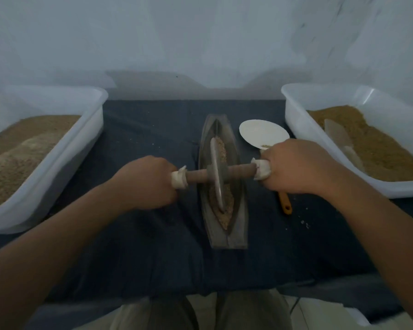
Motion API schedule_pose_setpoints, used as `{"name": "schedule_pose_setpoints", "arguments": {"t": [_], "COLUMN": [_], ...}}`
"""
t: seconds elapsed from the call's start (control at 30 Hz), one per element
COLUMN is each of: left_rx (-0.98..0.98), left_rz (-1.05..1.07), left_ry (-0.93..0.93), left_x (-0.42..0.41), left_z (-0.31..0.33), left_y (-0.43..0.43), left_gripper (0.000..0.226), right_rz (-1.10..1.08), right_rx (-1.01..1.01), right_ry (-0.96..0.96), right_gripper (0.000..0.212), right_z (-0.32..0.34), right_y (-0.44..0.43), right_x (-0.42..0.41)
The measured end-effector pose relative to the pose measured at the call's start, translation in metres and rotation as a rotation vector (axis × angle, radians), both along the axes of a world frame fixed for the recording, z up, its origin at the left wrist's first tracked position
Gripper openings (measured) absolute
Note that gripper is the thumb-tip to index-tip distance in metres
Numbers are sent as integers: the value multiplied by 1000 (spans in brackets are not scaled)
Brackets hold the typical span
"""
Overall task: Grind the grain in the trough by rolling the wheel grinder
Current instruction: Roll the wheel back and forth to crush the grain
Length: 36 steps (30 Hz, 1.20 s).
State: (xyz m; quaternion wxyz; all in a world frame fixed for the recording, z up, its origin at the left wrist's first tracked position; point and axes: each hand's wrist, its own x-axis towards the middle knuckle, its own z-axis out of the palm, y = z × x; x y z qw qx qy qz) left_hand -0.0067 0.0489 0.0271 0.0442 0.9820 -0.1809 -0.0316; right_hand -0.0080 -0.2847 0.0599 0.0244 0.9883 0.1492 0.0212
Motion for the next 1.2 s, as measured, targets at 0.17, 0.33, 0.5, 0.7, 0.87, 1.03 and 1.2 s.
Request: {"name": "schedule_pose_setpoints", "arguments": {"t": [0.17,0.33,0.5,0.7,0.87,1.03,1.2], "left_rx": [27,20,7,31,41,55,80], "left_rz": [183,153,12,141,164,28,65], "left_ry": [-204,-134,-121,-171,-128,-154,-287], "left_x": [67,75,10,60,80,0,-4], "left_z": [10,12,-6,6,29,12,3], "left_y": [-29,-29,1,-24,-38,-9,-10], "left_gripper": [27,26,27,25,26,23,29], "right_rz": [-157,-146,-37,-115,-176,-53,-49], "right_rx": [-84,-102,-51,-81,-83,13,5], "right_ry": [-58,-86,216,-34,38,223,-12], "right_gripper": [28,21,21,33,25,28,38], "right_z": [3,8,13,3,8,9,-12], "right_y": [14,17,0,13,16,-8,-5], "right_x": [67,67,5,47,76,-2,-11]}}
